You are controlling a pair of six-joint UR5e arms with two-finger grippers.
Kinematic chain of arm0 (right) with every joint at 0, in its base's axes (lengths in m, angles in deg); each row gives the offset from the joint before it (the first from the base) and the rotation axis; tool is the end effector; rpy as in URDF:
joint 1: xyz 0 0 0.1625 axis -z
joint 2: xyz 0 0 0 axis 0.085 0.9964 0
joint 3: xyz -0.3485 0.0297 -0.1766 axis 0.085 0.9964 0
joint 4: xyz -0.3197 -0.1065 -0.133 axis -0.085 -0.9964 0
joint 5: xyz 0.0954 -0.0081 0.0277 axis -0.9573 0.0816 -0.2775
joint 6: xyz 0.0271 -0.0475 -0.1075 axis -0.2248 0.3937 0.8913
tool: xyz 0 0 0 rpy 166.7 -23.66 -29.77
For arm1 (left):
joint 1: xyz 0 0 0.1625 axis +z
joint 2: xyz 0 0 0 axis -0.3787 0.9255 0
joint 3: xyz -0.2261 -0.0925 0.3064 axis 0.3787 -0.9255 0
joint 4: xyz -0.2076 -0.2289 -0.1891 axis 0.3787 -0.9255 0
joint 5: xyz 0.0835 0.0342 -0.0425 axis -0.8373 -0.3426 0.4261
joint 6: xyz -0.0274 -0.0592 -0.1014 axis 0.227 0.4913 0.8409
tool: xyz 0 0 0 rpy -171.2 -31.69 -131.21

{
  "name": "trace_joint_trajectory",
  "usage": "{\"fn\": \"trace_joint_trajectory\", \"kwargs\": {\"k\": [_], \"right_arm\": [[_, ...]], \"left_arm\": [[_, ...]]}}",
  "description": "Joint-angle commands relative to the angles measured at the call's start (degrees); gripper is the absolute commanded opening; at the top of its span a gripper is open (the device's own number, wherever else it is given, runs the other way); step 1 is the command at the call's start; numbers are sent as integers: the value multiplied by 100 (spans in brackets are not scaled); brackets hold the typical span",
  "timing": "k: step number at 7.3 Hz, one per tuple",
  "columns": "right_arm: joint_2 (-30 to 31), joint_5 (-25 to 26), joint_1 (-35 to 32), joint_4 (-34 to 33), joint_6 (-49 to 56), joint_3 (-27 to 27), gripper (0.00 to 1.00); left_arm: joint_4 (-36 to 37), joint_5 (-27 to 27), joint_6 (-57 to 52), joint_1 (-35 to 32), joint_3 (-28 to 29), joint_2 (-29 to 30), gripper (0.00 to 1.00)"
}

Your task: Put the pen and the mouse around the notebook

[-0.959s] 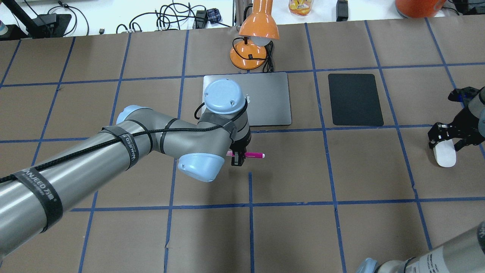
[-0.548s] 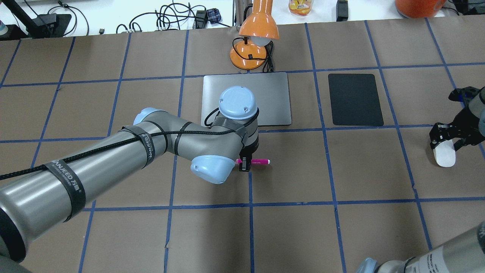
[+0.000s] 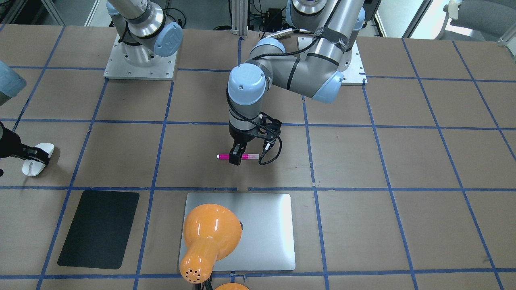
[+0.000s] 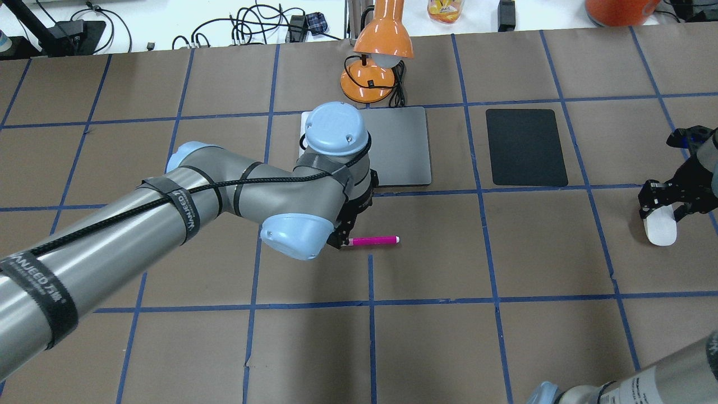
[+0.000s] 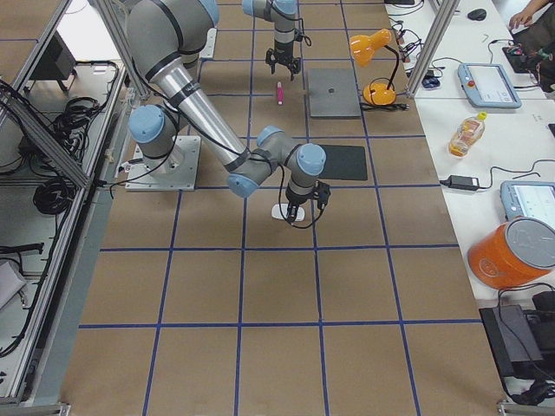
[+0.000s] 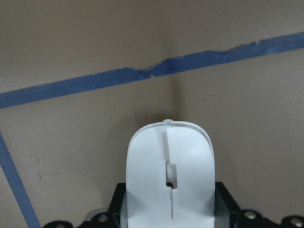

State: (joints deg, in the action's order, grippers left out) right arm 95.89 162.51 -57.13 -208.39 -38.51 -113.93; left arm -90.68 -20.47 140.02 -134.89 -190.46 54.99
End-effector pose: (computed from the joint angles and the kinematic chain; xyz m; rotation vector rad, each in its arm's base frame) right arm -0.1958 -0.4554 0.1765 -0.2884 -3.1107 -0.1972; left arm -0.3159 -0.4052 0.2405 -1.3638 2.8250 0.0484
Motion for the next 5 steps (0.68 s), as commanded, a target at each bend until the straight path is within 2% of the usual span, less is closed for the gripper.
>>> {"fn": "trace_joint_trajectory", "kwargs": {"k": [1, 3, 4, 5], "right_arm": [[68, -81, -144, 38, -5, 157, 36], [60, -64, -896, 38, -213, 543, 36], [42, -72, -1379, 47, -711, 702, 36], [8, -90, -1845, 47, -1273, 782, 36]], "left_arm": [[-1600, 15, -2513, 538, 553, -761, 100], [-2357, 6, -5600, 1136, 1019, -1201, 100], [-2605, 49, -6406, 1540, 1326, -1290, 100], [-2938, 111, -6640, 1831, 1651, -1291, 100]]}}
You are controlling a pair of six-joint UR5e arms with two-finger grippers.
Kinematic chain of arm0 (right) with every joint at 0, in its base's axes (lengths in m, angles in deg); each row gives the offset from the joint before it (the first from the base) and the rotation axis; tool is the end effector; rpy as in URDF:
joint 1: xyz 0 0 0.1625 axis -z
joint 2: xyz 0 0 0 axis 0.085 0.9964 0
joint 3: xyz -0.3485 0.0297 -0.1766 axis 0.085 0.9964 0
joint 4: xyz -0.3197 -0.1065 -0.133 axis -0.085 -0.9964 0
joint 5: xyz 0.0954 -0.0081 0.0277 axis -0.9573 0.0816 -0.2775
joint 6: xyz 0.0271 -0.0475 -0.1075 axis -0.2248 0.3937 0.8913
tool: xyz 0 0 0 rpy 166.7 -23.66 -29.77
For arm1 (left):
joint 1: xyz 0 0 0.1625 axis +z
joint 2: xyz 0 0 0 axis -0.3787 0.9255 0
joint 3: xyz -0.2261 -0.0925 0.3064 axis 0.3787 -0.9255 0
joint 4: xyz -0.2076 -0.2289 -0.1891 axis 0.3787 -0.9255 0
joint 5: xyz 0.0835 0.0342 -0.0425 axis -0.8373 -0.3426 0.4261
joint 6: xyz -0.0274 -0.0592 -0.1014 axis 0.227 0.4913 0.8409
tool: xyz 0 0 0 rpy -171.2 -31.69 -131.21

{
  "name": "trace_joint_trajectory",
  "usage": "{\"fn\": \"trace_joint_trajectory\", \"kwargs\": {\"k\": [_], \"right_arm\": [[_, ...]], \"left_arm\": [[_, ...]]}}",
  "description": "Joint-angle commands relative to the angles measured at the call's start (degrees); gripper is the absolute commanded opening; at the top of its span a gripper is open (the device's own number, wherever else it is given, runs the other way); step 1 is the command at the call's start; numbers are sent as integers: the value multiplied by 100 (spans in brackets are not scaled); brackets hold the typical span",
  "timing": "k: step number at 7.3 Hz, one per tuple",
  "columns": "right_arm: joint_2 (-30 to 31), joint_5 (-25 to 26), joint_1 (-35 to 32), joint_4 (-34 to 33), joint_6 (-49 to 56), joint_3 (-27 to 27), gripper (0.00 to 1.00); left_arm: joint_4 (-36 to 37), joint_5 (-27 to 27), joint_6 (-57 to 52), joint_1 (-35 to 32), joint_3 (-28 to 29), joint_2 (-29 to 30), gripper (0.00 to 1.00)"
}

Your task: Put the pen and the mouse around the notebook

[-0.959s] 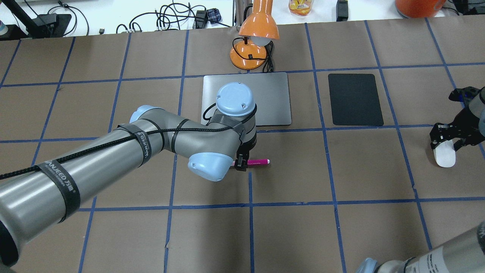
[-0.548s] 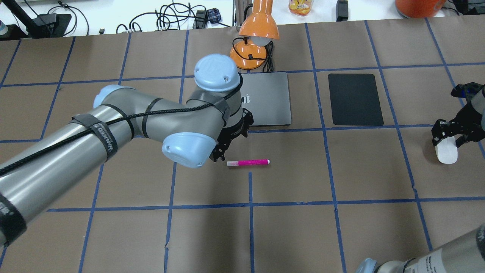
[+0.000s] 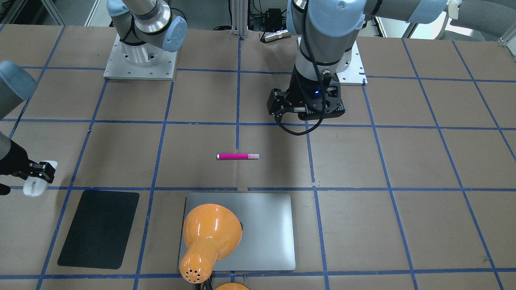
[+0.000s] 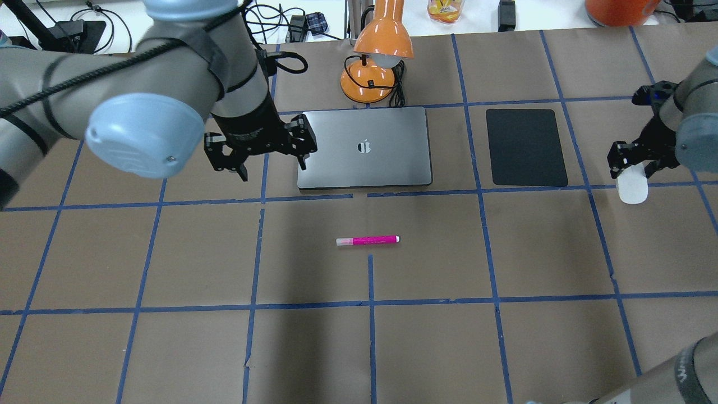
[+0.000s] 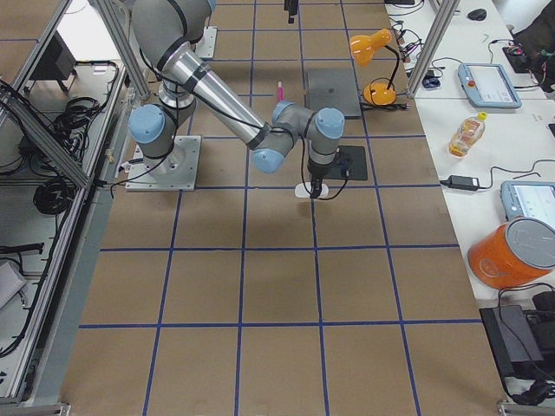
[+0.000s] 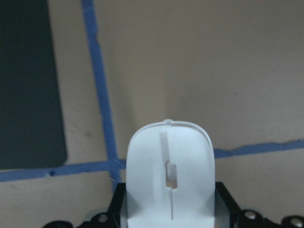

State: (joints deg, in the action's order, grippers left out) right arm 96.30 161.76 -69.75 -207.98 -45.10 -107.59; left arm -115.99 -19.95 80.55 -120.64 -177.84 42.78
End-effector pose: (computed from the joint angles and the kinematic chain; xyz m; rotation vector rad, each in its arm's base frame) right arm -0.1052 -0.5200 0.2191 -0.1291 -3.0759 -0.0237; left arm -0.2022 -0.4345 0.3917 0.1723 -3.1139 -0.0580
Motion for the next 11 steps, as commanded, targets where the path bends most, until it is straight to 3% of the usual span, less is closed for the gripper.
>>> {"fn": "trace_joint_trajectory", "kwargs": {"k": [1, 2, 5, 9, 10, 11], "right_arm": [[-78, -50, -927, -21, -933, 235, 36], [-244, -259, -1095, -47, -1267, 375, 36], [-1078, -331, -1360, -12, -1463, 1376, 37], [-1379, -331, -1449, -30, -1464, 1441, 40], [-1379, -331, -1449, -38, -1455, 1440, 47], [-1388, -331, -1449, -56, -1437, 1432, 68]], "left_arm": [[-707, 68, -1191, 565, 601, -27, 100], [-710, 69, -1640, 584, 620, -26, 100], [-683, 112, -1662, 698, 664, -61, 100], [-692, 104, -1601, 698, 664, -88, 100], [-692, 104, -1609, 698, 664, -96, 100], [-692, 112, -1609, 707, 664, -97, 100]]}}
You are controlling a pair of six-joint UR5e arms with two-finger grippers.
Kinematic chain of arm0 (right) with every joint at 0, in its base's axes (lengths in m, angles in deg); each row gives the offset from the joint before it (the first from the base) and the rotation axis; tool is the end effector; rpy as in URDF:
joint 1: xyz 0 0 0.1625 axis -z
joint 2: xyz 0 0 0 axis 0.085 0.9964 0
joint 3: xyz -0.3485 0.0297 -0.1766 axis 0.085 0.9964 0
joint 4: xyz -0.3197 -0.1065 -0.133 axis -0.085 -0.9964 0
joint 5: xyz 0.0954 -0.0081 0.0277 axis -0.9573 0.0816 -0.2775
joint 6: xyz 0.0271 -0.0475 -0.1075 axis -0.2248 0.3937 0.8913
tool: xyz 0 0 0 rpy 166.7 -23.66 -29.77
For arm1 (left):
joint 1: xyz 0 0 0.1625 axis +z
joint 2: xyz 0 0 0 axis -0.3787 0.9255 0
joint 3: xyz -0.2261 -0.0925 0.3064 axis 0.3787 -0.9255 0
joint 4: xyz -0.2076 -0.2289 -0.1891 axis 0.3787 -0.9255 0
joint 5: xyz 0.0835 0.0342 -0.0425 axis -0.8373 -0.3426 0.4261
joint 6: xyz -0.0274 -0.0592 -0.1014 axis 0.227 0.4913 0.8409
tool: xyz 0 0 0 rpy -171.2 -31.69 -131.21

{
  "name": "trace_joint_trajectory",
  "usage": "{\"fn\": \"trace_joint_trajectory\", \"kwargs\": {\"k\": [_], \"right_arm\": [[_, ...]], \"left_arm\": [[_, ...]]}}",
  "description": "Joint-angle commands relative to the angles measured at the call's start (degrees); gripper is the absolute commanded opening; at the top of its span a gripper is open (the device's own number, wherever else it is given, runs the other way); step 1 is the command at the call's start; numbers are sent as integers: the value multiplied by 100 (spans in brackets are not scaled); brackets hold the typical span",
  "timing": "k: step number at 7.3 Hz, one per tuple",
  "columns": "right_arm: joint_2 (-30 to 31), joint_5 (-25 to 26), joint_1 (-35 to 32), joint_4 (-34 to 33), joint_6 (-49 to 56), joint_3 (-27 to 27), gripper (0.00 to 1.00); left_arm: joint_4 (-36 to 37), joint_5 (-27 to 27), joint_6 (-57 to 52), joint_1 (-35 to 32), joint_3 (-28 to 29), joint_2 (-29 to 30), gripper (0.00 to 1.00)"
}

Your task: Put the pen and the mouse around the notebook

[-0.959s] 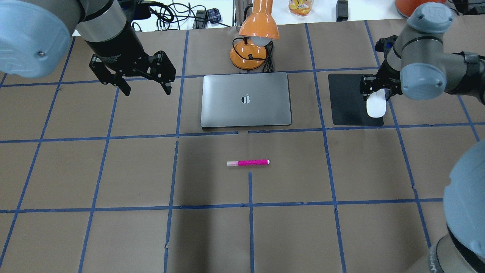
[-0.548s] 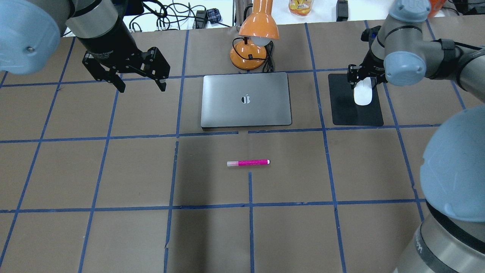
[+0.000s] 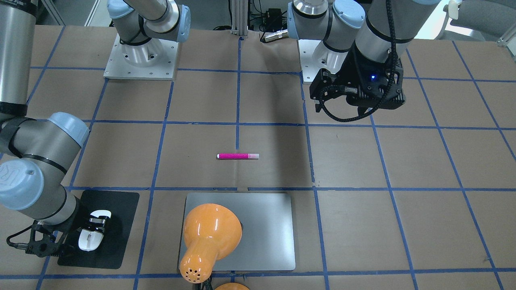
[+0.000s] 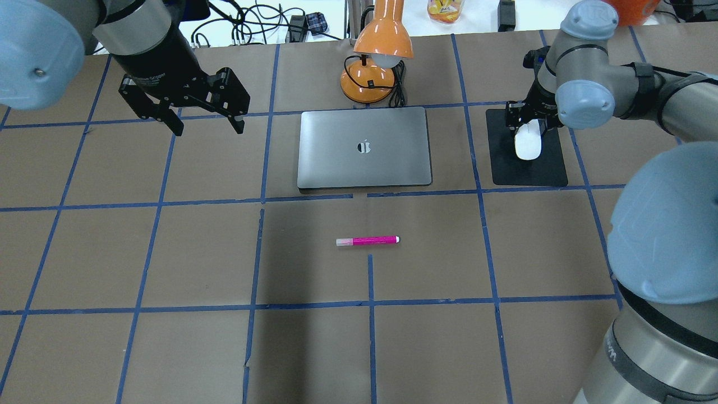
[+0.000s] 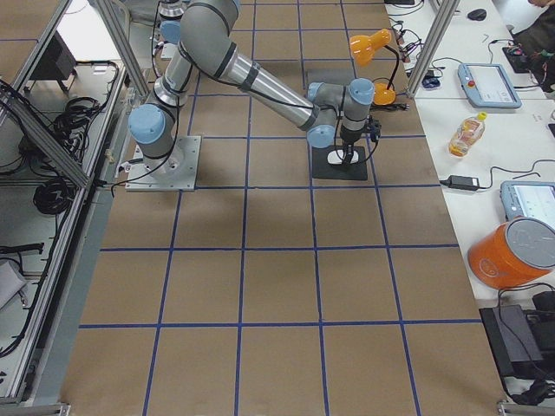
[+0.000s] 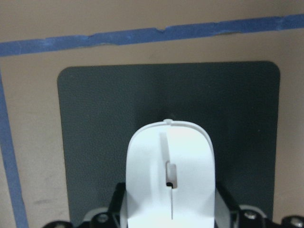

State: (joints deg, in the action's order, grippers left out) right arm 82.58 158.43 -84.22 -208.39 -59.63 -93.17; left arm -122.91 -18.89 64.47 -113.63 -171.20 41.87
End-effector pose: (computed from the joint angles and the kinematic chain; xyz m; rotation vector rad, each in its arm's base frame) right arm 0.0187 -0.6173 0.1813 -0.1325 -3.1284 0.0445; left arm -0.1498 -0.4531 0.4375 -0.0738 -3.0926 -0.0324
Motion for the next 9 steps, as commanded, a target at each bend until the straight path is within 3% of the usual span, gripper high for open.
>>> {"fn": "trace_joint_trajectory", "kwargs": {"k": [1, 4, 8, 9], "right_arm": [[-16, -7, -2, -24, 60, 16, 98], [378, 1, -20, 299, 43, 43, 100], [2317, 19, -336, 2746, -106, -36, 100], [2792, 27, -345, 3328, -542, -37, 100]], "left_arm": [[0, 6, 7, 6, 0, 3, 100], [-9, -3, 16, 15, 0, 3, 100], [9, -3, 33, 32, -17, 3, 100], [9, -11, 42, 6, -35, 3, 100]]}}
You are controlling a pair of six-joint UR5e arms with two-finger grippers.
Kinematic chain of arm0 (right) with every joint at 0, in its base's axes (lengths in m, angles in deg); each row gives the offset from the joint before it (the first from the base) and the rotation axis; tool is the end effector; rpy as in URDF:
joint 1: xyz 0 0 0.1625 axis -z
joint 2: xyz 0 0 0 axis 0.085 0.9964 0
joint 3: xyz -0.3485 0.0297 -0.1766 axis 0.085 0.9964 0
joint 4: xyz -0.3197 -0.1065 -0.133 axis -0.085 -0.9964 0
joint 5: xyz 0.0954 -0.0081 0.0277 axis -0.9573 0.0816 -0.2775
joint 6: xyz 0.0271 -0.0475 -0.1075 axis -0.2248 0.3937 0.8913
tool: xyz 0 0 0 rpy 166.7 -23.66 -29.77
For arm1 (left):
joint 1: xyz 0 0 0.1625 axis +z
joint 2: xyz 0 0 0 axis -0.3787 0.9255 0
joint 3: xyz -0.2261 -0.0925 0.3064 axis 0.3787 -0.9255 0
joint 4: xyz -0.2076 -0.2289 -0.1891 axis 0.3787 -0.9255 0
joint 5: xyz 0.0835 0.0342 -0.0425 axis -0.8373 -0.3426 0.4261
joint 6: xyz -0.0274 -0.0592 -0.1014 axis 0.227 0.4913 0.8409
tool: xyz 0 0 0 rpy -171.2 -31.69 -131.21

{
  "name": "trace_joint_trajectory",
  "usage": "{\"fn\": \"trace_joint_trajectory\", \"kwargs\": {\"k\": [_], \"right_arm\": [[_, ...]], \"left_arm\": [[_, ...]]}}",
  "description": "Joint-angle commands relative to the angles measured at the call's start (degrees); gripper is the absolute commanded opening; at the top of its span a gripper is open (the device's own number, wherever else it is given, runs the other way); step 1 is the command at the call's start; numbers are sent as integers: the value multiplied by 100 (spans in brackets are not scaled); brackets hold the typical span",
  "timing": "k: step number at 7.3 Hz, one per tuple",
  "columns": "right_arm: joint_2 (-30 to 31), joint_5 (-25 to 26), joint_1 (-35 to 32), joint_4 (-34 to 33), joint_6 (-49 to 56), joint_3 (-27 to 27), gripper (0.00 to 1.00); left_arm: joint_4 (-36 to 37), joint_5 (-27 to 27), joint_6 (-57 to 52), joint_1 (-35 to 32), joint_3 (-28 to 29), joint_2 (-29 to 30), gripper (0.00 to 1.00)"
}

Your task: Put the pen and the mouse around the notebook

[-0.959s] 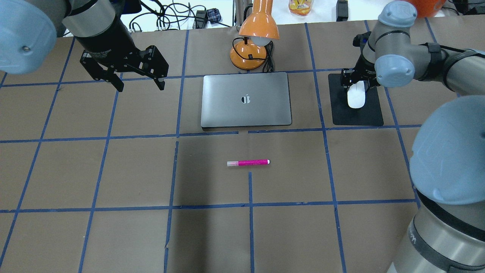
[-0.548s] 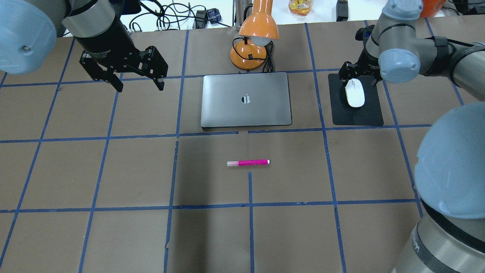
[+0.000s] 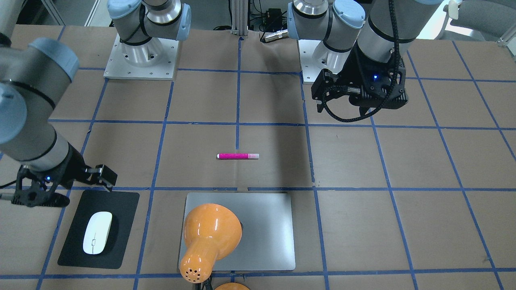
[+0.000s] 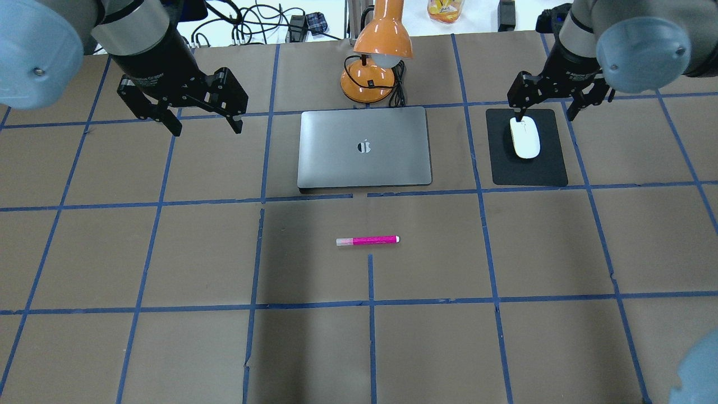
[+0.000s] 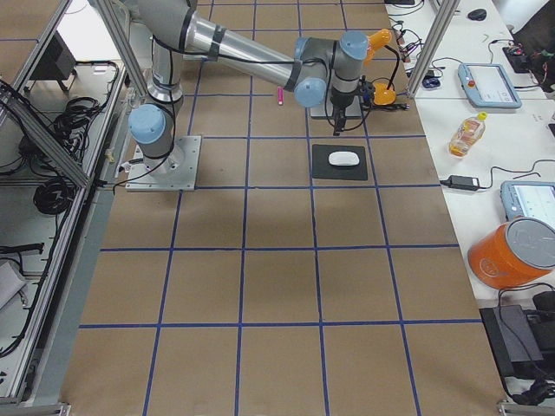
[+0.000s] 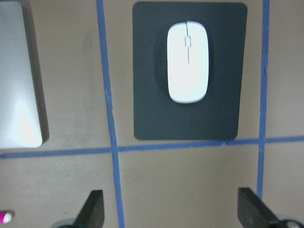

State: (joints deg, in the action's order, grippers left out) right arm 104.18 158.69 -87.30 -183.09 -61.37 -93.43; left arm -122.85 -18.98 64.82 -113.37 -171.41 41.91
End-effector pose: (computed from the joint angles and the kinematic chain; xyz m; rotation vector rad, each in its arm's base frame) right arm 0.0637 -0.5222 0.3474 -0.0956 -3.1332 -0.0633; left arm -0.1476 -0.4537 0.4357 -0.0573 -3.0945 -0.0376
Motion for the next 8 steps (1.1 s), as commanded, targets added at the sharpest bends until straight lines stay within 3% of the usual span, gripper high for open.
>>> {"fn": "trace_joint_trajectory", "kwargs": {"k": [1, 3, 8], "right_arm": [[1002, -7, -37, 1160, -416, -11, 100], [1226, -25, -228, 1462, -452, -63, 100], [1234, -25, -441, 1384, -496, -117, 100]], "left_arm": [[37, -20, 16, -37, -31, -1, 100], [29, -2, 16, -2, -14, -9, 100], [2, -20, 42, -2, -5, -45, 100]]}}
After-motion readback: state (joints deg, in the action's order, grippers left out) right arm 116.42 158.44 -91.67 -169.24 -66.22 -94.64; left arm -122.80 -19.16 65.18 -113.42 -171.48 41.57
